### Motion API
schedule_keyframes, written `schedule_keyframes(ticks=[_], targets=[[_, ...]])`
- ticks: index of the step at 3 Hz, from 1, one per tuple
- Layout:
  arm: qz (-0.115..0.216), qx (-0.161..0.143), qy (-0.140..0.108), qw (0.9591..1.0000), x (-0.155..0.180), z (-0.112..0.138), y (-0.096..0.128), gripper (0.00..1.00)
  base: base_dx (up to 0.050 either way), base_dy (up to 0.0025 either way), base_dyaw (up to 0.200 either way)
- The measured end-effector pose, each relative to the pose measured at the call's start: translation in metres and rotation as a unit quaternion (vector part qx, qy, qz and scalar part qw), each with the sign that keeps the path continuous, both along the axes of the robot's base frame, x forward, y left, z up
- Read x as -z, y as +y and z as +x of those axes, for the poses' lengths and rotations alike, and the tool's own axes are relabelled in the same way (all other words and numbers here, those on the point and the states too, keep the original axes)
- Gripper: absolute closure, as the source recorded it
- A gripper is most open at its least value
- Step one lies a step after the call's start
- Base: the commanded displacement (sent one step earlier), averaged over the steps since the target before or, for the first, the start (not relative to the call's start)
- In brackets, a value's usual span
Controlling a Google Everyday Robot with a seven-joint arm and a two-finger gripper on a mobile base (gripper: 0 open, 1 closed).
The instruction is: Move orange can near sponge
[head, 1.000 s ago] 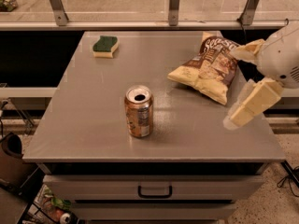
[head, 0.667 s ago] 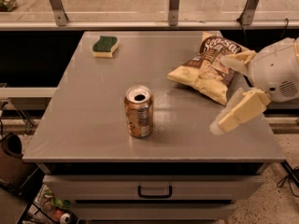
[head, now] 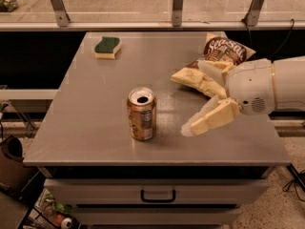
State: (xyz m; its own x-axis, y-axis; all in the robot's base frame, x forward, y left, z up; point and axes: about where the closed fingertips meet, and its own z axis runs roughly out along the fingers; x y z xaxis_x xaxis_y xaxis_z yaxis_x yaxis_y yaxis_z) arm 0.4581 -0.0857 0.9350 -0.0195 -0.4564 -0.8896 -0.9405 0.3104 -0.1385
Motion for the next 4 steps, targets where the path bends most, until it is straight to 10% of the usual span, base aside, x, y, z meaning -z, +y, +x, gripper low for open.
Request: schedule_keyframes(ticks=[4], targets=[[0.128, -0.015, 0.002, 0.9916, 0.037, 0.019, 0.062, 0.00, 0.000, 0.00000, 0.000]])
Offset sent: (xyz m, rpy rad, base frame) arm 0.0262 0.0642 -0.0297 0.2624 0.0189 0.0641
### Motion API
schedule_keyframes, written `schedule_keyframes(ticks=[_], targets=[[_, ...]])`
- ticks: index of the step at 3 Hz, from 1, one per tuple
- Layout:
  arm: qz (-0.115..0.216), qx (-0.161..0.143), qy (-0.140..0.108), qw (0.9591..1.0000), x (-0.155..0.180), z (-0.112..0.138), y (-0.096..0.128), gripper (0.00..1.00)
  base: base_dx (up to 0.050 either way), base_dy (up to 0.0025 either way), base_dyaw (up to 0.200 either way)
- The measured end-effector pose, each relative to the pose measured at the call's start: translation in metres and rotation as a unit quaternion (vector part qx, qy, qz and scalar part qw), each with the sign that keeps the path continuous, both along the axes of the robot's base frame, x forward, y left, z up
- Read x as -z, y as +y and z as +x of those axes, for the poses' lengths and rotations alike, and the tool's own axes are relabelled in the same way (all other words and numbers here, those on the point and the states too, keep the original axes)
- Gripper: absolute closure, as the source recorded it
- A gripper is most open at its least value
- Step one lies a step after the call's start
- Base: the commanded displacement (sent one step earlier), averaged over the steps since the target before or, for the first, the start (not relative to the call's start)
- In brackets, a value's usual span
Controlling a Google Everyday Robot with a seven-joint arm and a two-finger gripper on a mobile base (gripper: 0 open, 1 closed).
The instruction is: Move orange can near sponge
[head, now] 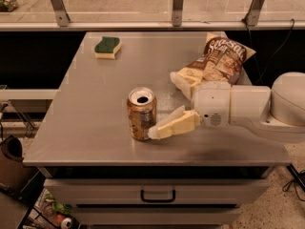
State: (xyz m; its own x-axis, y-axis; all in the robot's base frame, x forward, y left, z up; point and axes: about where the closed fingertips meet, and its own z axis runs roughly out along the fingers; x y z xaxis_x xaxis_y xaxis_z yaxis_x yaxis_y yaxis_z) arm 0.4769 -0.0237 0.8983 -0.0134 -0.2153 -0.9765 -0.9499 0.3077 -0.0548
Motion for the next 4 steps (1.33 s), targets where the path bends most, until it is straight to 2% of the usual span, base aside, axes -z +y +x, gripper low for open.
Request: schedule_keyframes(ticks=[2, 3, 4], targets=[[0.028, -0.002, -0.030, 0.9991, -0.012, -0.005, 0.013, 0.00, 0.000, 0.00000, 0.000], [0.031, -0.011, -0.036, 0.9988, -0.013, -0.006, 0.022, 0.00, 0.000, 0.00000, 0.000], [0.032, -0.013, -0.025, 0.9991, -0.003, -0.002, 0.027, 0.00, 0.000, 0.00000, 0.000]])
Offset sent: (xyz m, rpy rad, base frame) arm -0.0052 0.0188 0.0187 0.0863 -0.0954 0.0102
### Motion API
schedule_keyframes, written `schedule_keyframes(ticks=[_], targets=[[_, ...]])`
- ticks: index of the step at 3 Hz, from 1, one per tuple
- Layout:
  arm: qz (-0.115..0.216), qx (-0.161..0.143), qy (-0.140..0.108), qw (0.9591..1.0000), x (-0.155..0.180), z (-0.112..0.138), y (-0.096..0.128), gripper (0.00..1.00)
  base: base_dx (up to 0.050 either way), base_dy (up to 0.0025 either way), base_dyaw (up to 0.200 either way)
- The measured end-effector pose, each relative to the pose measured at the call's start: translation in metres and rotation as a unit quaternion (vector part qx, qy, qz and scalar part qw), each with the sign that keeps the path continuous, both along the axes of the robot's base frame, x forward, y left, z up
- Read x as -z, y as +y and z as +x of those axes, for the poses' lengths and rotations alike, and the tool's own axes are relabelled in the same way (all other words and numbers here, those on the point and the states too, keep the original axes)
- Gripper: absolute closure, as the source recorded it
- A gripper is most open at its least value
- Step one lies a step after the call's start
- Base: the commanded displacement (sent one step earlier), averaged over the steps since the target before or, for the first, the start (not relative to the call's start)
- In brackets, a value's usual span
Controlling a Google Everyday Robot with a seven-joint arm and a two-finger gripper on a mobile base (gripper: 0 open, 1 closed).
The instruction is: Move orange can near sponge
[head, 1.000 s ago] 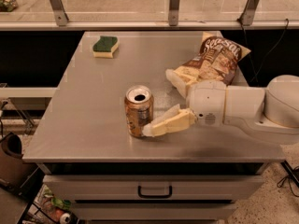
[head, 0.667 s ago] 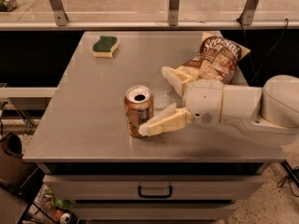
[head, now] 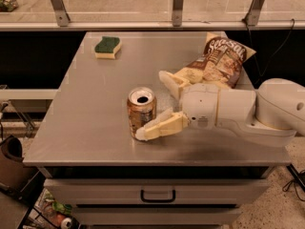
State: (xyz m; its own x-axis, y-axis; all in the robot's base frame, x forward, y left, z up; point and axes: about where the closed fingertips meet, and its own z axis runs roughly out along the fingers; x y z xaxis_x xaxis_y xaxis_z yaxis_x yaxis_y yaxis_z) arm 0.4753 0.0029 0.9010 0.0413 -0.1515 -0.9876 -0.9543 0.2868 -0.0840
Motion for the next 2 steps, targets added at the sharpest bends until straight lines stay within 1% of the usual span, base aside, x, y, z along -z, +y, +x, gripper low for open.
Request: schedule_keyframes(ticks=[1, 2], targets=[[0.001, 0.001, 0.007, 1.0000, 0.0069, 0.0025, 0.0029, 0.18, 0.000, 0.00000, 0.000], [0.000, -0.001, 0.006, 1.0000, 0.0055, 0.0016, 0.0051, 0.41, 0.000, 0.00000, 0.000]])
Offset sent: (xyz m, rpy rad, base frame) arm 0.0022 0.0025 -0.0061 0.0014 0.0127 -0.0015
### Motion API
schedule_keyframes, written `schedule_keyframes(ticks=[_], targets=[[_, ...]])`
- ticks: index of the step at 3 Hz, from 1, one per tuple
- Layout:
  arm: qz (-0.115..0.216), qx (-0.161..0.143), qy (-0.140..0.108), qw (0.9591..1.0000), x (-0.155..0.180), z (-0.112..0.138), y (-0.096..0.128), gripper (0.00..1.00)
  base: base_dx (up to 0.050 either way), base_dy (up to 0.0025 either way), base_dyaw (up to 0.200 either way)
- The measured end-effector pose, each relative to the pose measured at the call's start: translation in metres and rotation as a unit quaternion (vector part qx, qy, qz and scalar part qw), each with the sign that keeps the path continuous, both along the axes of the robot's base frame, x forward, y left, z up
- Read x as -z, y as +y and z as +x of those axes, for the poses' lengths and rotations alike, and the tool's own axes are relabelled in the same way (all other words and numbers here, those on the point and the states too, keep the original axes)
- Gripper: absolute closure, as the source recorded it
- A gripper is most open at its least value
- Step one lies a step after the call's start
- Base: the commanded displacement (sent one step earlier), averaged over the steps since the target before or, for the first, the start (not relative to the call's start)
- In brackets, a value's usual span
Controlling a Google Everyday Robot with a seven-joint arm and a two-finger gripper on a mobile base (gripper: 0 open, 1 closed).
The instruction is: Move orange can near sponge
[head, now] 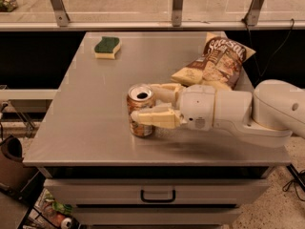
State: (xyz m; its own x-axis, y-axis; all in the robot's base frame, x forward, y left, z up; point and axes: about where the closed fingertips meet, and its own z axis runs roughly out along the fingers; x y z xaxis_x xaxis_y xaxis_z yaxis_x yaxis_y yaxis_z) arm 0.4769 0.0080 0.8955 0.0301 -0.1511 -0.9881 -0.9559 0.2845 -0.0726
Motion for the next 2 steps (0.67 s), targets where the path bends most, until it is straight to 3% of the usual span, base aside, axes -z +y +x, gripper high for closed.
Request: schedule_keyframes(ticks=[2], targets=[[-0.001, -0.004, -0.002, 1.0000, -0.0022, -0.0017, 0.0046, 0.88, 0.000, 0.00000, 0.000]])
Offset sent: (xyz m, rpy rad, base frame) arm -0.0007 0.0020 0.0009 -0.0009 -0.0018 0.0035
